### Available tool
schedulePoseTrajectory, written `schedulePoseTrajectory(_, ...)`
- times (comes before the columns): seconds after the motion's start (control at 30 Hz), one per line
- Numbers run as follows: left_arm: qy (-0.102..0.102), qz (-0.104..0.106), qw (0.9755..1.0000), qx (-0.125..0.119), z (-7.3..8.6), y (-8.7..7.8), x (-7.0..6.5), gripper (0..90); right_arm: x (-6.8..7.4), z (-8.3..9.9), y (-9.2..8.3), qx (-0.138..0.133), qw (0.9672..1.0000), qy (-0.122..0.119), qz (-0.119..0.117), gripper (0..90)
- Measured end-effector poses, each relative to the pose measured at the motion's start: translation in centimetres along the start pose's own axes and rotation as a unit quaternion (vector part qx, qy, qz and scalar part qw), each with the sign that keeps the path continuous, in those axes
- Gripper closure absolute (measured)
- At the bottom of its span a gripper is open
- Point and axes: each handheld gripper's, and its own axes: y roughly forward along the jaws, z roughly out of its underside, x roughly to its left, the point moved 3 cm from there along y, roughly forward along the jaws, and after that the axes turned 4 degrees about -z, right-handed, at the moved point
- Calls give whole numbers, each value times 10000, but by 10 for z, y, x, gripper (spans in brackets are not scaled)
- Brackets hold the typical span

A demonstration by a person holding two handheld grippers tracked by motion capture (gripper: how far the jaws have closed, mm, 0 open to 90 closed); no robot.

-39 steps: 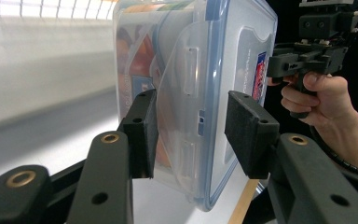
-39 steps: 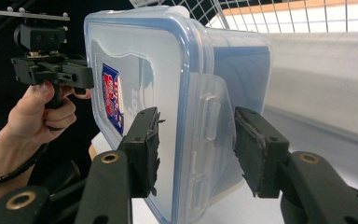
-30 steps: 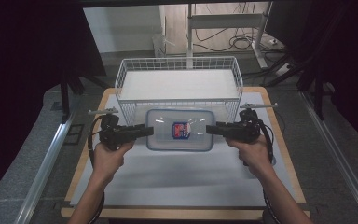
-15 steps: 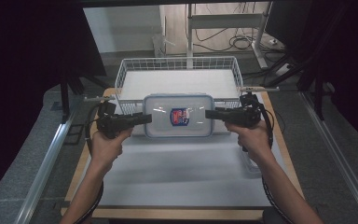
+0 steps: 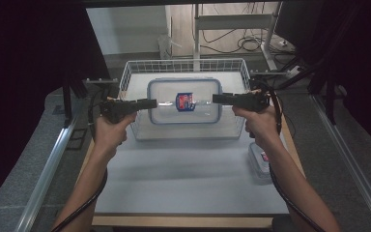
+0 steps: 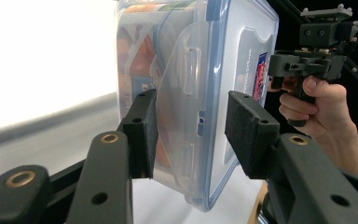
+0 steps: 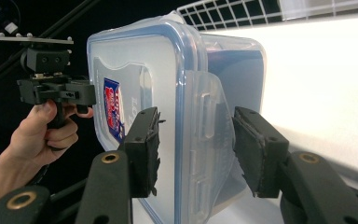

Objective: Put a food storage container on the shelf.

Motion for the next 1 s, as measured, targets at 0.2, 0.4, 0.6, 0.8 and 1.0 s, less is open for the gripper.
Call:
schedulePoseTrajectory(0.2,-80,-13,10000,-1,-19,6,6,547,-6,-16,3,-64,10000,57,27,519)
schedulePoseTrajectory(0.4,-206,-75,9998,-14,-33,12,17,537,-15,-26,11,-66,9998,176,66,523)
schedulePoseTrajectory(0.6,-345,12,9994,-63,-41,15,23,536,-19,-36,13,-137,9995,274,9,531)
schedulePoseTrajectory(0.8,-470,-28,9989,-35,-46,17,28,536,-24,-44,16,-123,9994,334,38,529)
schedulePoseTrajectory(1.0,-496,-160,9986,-65,-50,21,30,527,-30,-50,22,-168,9990,394,89,520)
